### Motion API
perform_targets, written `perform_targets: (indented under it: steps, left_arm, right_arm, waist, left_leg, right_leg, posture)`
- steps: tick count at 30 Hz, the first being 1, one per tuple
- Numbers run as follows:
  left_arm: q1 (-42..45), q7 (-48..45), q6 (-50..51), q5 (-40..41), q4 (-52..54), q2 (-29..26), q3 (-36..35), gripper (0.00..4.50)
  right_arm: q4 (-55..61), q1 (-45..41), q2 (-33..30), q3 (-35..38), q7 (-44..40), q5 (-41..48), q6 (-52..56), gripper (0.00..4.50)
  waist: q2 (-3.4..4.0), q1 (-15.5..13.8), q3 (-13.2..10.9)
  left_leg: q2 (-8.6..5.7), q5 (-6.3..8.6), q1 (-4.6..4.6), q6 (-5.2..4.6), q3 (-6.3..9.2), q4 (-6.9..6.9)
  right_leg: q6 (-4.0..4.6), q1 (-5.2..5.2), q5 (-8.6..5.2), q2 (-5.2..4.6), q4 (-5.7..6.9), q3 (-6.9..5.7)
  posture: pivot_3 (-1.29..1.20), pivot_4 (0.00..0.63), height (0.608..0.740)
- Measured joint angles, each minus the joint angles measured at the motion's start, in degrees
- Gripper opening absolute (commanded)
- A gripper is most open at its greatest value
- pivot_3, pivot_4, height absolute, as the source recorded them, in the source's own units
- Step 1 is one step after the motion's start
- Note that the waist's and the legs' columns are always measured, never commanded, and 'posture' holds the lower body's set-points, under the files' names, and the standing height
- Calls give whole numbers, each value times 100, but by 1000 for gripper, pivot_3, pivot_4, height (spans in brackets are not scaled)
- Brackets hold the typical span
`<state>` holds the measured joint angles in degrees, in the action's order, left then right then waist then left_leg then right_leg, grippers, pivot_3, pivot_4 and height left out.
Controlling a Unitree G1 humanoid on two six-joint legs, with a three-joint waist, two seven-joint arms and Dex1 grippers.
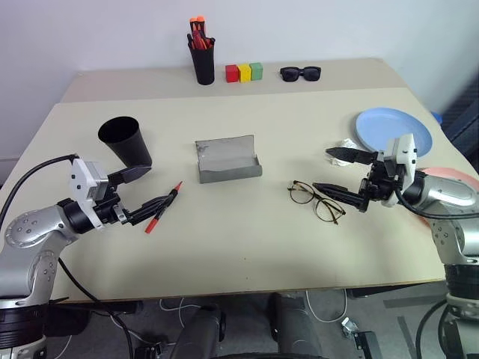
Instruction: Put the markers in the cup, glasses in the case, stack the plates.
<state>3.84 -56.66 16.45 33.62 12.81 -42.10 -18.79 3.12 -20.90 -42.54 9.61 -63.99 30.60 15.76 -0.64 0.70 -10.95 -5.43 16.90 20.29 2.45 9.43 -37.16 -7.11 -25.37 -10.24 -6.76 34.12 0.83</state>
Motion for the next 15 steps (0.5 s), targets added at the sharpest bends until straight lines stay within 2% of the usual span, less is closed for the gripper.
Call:
perform_targets:
  steps: [10, 15]
  left_arm:
    - [-72, 171, -47, -152, -6, -36, -2, 4460]
    - [-85, 720, 439, -247, -364, -169, -229, 4460]
  right_arm:
    - [-107, -41, 163, -119, 113, -123, -195, 4500]
    - [-104, -110, 346, -271, 167, -169, -229, 4500]
  waist:
    - [0, -10, 0]
    - [0, 20, 0]
  left_leg:
    - [0, 0, 0, 0, 1, 0]
    - [7, 1, -4, 0, 0, 3]
  right_leg:
    - [1, 0, 1, 1, -1, 0]
    - [1, 0, 1, 9, 0, 0]
  posture:
    - [0, 150, 740]
    - [0, 150, 740]
